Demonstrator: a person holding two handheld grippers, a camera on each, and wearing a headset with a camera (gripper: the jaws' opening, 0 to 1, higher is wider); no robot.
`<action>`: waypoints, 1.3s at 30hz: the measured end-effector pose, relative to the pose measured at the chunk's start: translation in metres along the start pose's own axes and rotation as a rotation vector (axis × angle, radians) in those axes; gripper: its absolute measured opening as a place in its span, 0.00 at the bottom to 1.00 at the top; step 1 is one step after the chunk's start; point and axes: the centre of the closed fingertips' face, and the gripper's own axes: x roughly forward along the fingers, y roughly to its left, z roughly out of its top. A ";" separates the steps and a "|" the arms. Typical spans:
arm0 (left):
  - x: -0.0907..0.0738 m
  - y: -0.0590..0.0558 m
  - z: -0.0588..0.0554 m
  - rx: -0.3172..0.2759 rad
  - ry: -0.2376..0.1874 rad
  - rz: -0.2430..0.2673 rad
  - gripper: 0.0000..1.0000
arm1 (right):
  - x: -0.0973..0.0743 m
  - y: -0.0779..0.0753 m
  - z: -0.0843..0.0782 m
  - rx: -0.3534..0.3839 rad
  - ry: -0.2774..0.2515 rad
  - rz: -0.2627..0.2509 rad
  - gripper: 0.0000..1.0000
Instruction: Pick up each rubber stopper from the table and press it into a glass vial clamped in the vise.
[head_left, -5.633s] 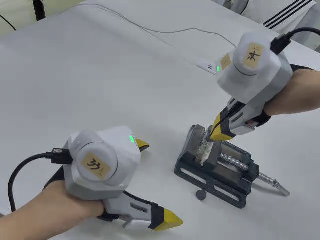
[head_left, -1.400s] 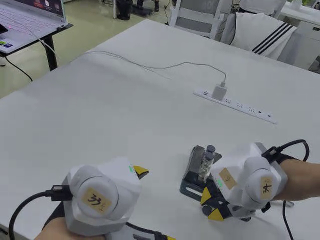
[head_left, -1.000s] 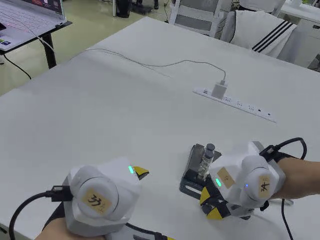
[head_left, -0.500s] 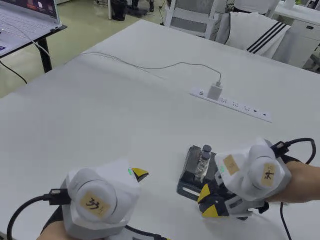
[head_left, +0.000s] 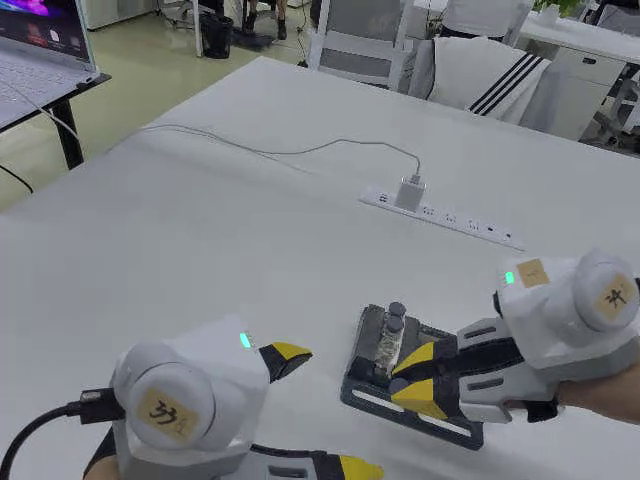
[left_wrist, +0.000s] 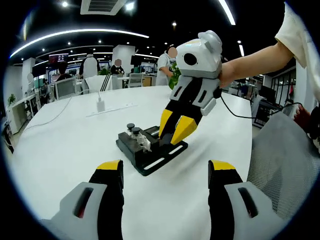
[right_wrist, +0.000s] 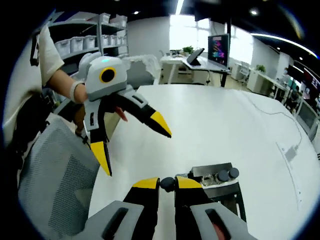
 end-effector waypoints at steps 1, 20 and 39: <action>0.001 -0.001 0.005 0.000 -0.011 -0.004 0.63 | -0.004 0.001 0.007 0.032 -0.040 -0.002 0.07; 0.015 -0.017 0.069 -0.007 -0.184 -0.072 0.17 | -0.045 0.014 0.068 0.298 -0.388 0.010 0.07; 0.017 -0.014 0.087 -0.091 -0.256 -0.082 0.06 | -0.052 0.019 0.075 0.410 -0.475 0.082 0.06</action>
